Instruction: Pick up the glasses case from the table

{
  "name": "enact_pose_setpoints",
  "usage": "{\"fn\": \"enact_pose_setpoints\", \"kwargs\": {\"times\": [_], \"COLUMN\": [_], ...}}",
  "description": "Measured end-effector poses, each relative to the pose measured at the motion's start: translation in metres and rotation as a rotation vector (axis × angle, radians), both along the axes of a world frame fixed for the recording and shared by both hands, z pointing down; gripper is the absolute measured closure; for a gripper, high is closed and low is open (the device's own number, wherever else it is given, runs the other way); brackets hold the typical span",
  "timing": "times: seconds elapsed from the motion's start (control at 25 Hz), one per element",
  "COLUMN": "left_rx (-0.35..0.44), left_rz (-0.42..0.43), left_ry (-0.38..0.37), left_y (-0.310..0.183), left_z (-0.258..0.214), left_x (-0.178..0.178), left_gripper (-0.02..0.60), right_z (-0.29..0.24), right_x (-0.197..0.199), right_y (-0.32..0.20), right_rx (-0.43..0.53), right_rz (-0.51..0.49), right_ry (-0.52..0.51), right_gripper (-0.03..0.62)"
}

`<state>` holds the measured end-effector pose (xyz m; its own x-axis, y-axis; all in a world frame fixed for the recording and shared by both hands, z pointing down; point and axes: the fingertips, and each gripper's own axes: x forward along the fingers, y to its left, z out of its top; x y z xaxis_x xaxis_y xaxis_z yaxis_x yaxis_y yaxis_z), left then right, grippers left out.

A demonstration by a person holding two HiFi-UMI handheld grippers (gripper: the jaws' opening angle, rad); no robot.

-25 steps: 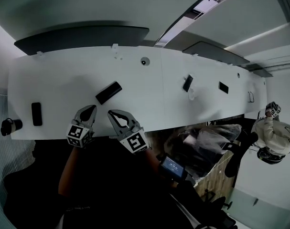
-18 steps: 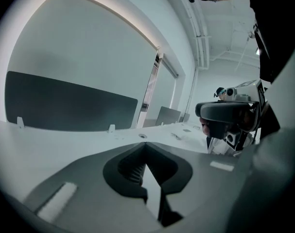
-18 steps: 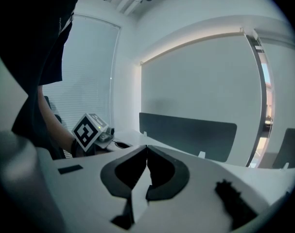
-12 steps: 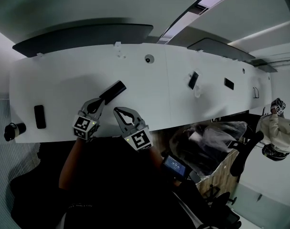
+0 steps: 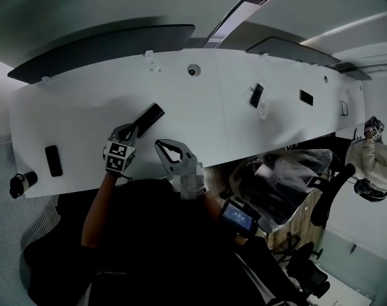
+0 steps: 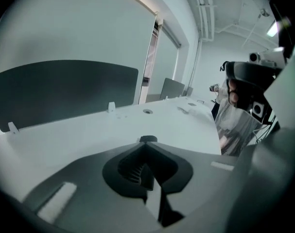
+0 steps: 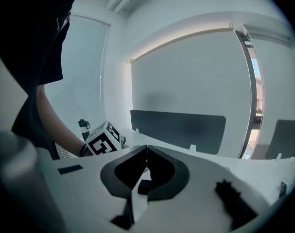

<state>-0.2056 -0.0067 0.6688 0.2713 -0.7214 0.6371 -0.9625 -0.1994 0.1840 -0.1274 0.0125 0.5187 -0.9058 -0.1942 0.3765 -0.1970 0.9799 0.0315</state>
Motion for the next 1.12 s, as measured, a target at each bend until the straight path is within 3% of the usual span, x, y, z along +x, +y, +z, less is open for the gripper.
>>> {"fn": "enact_pose_setpoints", "kwargs": {"times": [0.28,0.48,0.64,0.92,1.12], "left_rx": [-0.155,-0.192,-0.233,-0.328,-0.364], "left_rz": [0.122,0.118,0.111,0.132,0.137], "left_ry": [-0.034,-0.085,-0.122,-0.080,-0.116], "left_y": [-0.017,-0.025,-0.026,-0.020,-0.017], "left_z": [0.042,0.057,0.070,0.093,0.101], "left_x": [0.018,0.019,0.019,0.034,0.037], "left_gripper": [0.481,0.355,0.300,0.244,0.227], "right_z": [-0.003,-0.007,-0.017,-0.025,-0.022], "right_x": [0.013,0.028,0.032,0.033,0.034], "right_y": [-0.022,-0.027,-0.027,-0.027,-0.025], "right_rx": [-0.049,0.010,0.043,0.080,0.085], "right_rz": [0.099,0.080,0.056,0.013,0.002], "right_ry": [-0.014,0.021,0.015,0.026,0.026], "right_gripper": [0.586,0.586,0.586,0.586,0.586]}}
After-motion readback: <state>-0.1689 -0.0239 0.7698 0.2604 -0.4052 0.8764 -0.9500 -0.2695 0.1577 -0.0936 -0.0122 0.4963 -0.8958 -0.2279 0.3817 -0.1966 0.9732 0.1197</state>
